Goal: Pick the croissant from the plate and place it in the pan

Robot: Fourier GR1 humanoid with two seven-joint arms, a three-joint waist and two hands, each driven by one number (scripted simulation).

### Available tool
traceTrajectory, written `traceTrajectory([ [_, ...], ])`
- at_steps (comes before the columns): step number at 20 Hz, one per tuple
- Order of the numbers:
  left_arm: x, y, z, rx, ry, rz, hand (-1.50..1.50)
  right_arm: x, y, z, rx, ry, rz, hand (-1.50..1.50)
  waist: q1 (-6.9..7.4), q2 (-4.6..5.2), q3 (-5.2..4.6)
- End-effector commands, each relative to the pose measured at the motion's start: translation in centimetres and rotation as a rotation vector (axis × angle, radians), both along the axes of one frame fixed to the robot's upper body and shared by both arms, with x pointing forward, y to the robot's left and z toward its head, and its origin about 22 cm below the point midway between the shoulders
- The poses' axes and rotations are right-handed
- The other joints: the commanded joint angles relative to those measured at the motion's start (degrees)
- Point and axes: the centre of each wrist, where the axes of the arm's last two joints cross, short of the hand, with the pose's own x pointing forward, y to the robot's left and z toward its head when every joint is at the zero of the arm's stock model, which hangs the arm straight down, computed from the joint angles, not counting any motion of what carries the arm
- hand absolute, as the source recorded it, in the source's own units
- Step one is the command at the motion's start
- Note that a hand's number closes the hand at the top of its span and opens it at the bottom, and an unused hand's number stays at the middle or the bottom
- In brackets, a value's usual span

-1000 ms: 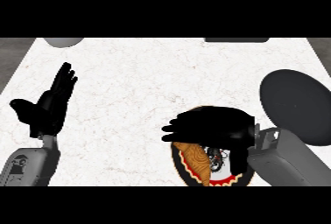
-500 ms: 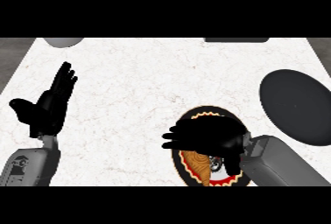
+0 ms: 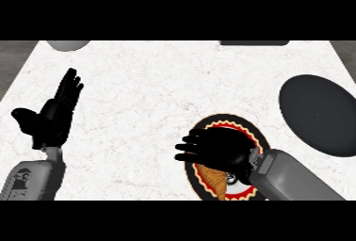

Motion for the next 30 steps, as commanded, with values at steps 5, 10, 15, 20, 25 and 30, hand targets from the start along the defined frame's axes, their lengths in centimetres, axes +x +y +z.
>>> traceTrajectory([
  [5, -2.0, 0.8, 0.2, -0.01, 0.002, 0.004, 0.0, -1.8, 0.3, -2.0, -0.059, 0.016, 0.022, -1.5, 0.03, -0.1, 0.01],
  [10, -0.9, 0.7, 0.6, -0.006, 0.008, 0.002, 0.0, -1.3, 2.9, -3.3, -0.103, -0.022, 0.015, -1.5, 0.13, -0.07, 0.0],
  [15, 1.3, 0.4, 0.3, 0.002, 0.009, 0.004, 0.0, -0.2, 1.6, -4.9, -0.136, -0.015, 0.018, -1.5, -0.15, 0.03, 0.0],
  [20, -1.3, 1.3, 1.8, -0.003, 0.011, -0.006, 0.0, 0.6, 2.3, -5.9, -0.181, -0.004, 0.022, -1.5, 0.22, -0.05, 0.01],
  [25, -0.6, 1.4, -1.0, 0.002, -0.013, 0.013, 0.0, 0.6, 2.0, -8.4, -0.138, 0.011, 0.161, 1.5, 0.34, 0.11, 0.0],
  [30, -1.2, -0.6, 0.0, -0.006, -0.004, 0.003, 0.0, 0.1, 2.3, -8.7, -0.125, 0.007, 0.164, 1.5, 0.17, -0.01, 0.01],
])
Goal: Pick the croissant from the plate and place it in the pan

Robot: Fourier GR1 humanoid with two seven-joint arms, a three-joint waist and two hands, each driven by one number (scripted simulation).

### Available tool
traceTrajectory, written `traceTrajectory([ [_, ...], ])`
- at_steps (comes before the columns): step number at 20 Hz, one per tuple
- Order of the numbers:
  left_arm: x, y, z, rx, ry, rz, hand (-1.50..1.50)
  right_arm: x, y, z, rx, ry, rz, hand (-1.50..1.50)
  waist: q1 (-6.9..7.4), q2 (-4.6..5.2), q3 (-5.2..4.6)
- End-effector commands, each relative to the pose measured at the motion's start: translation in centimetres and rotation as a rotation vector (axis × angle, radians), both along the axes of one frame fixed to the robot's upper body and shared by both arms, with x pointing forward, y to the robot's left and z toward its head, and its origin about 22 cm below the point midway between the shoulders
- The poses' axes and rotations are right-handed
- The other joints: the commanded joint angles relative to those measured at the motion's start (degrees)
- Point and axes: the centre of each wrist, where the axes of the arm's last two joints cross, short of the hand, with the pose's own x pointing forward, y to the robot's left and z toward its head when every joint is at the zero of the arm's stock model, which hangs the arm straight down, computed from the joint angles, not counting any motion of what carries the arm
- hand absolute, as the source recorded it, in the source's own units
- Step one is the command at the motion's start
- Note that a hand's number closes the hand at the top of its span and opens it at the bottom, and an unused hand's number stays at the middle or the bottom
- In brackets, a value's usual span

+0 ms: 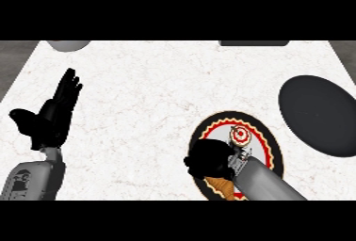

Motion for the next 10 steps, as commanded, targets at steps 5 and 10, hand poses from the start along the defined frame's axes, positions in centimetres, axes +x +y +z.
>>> traceTrajectory([
  [5, 0.0, 1.0, 0.4, -0.011, 0.011, 0.032, 0.0, -3.5, -3.5, -2.4, 0.065, 0.08, -0.346, 1.5, -3.18, -0.49, 0.06],
  [10, -1.6, 3.6, -0.7, 0.015, 0.038, 0.102, 0.0, -7.2, -8.5, -3.2, 0.164, 0.091, -0.746, 1.5, -6.78, -1.21, -0.01],
])
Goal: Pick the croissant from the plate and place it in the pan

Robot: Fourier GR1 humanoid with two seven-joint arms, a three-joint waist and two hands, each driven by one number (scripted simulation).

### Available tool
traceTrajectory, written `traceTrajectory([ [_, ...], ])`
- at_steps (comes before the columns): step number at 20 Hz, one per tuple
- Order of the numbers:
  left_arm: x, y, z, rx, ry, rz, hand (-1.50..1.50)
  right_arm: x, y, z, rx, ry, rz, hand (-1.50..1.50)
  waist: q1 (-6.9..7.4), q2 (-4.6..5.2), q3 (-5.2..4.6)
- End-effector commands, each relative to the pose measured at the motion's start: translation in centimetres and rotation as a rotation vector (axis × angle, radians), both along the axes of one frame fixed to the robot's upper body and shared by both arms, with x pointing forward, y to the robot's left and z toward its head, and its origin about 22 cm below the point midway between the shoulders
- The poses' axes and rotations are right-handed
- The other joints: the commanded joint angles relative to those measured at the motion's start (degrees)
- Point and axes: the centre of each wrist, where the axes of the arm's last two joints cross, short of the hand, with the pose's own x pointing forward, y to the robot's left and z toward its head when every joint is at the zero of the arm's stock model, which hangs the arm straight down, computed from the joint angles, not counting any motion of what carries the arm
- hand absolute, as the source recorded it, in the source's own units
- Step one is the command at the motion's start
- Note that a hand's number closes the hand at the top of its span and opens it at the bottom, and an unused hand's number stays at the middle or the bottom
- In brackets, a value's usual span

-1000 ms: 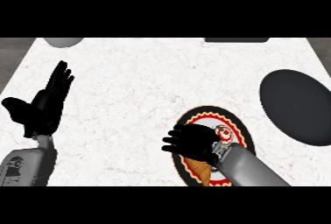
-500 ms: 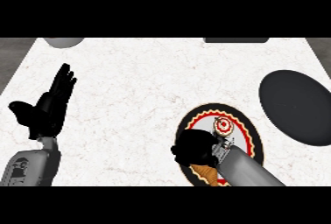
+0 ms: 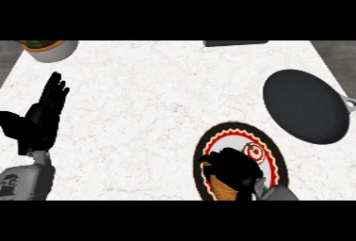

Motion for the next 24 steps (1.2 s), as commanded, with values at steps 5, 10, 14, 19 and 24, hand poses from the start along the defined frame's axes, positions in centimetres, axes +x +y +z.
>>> traceTrajectory([
  [5, -0.8, 0.4, -0.5, -0.006, 0.001, -0.003, 0.0, -5.8, -4.5, 5.0, 0.245, -0.286, -0.423, 1.5, -0.07, 0.43, -0.03],
  [10, 0.2, 0.2, 0.1, 0.008, 0.002, -0.002, 0.0, -10.7, -5.9, 10.3, 0.437, -0.4, -0.506, 1.5, 0.76, 0.93, -0.05],
  [14, 0.7, -1.1, 0.6, 0.001, -0.025, -0.027, 0.0, -11.9, -7.7, 13.4, 0.522, -0.506, -0.617, 1.5, 3.11, 1.36, -0.01],
  [19, 0.5, -1.1, 0.8, 0.013, -0.028, -0.06, 0.0, -10.8, -10.2, 13.8, 0.671, -0.486, -0.728, 1.5, 4.0, 1.53, 0.05],
  [24, 1.0, -2.0, 1.4, -0.008, -0.015, -0.067, 0.0, -7.1, -10.9, 14.1, 0.836, -0.425, -0.821, 1.5, 4.83, 1.69, 0.06],
])
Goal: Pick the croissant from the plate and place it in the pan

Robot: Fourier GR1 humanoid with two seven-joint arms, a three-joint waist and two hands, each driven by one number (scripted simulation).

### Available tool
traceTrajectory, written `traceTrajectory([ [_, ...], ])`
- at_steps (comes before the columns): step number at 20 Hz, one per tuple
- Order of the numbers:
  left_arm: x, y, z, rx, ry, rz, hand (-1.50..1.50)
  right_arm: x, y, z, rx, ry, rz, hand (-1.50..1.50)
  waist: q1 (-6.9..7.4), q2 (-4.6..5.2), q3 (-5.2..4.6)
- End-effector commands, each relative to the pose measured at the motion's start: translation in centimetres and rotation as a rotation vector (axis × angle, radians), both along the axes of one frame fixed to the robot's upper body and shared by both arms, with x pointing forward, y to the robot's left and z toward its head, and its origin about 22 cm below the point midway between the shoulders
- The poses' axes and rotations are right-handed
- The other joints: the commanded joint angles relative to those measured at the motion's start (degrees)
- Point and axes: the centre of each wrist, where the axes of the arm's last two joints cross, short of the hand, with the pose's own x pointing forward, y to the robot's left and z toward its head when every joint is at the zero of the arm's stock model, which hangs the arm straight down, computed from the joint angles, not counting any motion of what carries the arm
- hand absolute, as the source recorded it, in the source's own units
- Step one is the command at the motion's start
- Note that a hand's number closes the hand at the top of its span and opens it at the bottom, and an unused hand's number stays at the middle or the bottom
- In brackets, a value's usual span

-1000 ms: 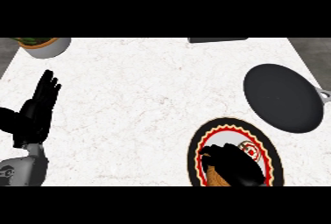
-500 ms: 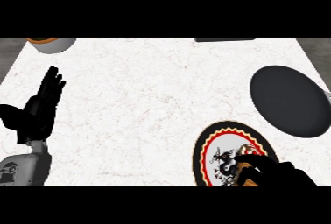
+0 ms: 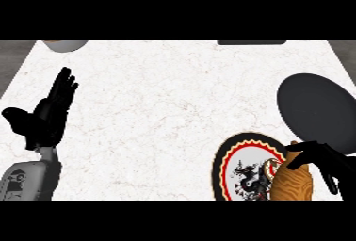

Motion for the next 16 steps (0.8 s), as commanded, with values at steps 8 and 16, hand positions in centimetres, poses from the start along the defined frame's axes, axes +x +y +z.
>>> traceTrajectory([
  [8, 0.7, -1.8, 0.5, -0.002, -0.006, -0.034, 0.0, 10.1, -12.8, 0.8, 0.141, -0.072, -0.182, 1.5, 1.43, 0.32, 0.04],
  [16, 1.0, -1.5, -0.4, -0.002, -0.031, -0.055, 0.0, 15.4, -18.5, -2.7, -0.065, -0.107, -0.283, 1.5, 2.61, 0.8, 0.08],
])
